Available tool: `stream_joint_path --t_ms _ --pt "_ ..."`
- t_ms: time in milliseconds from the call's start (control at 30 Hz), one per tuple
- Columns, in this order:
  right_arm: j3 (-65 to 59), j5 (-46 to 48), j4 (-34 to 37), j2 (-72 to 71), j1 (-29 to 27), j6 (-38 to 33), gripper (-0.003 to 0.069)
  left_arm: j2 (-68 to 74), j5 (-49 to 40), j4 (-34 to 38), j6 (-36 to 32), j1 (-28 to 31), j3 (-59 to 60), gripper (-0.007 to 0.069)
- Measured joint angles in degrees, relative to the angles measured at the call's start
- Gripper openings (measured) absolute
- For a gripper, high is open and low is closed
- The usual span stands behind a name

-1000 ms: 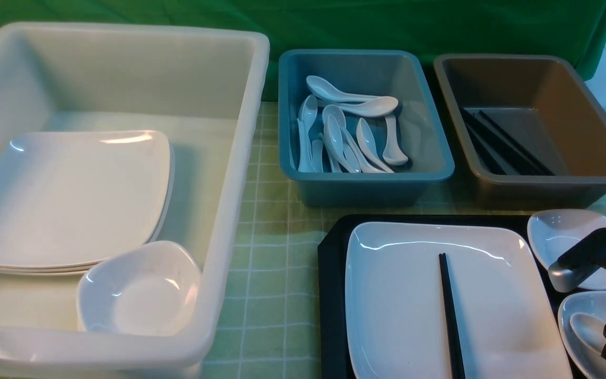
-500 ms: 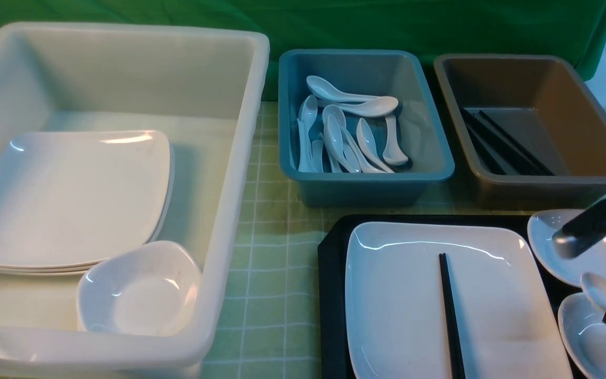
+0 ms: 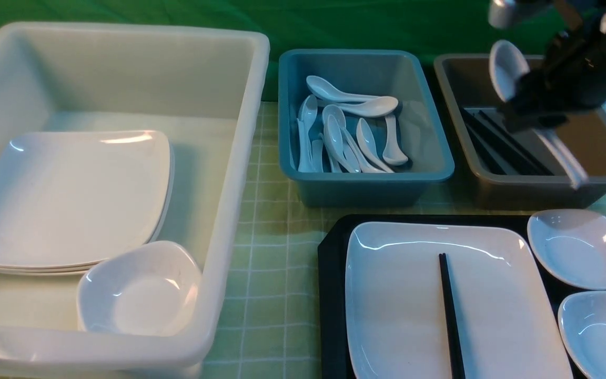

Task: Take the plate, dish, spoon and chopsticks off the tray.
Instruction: Use the right arm to put the soup spoon into the small storage box in the middle

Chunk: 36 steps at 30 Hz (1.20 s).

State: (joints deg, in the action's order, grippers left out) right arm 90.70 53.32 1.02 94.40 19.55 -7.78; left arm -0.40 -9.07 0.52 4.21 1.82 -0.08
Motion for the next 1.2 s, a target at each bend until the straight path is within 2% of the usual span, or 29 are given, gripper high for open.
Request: stream_joint_path --t_ms 267,433,733,867,1000,1133,1200 --pt "9.05 -18.71 4.14 17.81 2.07 7.78 0.0219 0.00 0.00 0.00 0.00 0.00 0.00 0.0000" --pt "10.51 -23.64 4.34 24.42 2.07 9.29 0.0219 0.00 0.00 0.00 0.00 0.00 0.00 0.0000" --pt "10.74 -27.77 4.40 26.68 2.07 9.61 0.0231 0.00 0.00 0.00 -0.08 0.00 0.00 0.0000" --pt "10.87 -26.48 4.48 26.68 2.07 9.62 0.0307 0.00 0.00 0.00 -0.08 0.00 0.00 0.0000" --pt "13.08 -21.18 5.13 26.68 2.07 9.62 0.0351 0.00 0.00 0.00 -0.08 0.00 0.00 0.0000" --pt "18.42 -11.80 5.45 26.68 2.07 9.62 0.0362 0.00 0.00 0.00 -0.08 0.00 0.00 0.0000" --pt "24.09 -2.70 5.58 26.68 2.07 9.16 0.0359 0.00 0.00 0.00 -0.08 0.00 0.00 0.0000"
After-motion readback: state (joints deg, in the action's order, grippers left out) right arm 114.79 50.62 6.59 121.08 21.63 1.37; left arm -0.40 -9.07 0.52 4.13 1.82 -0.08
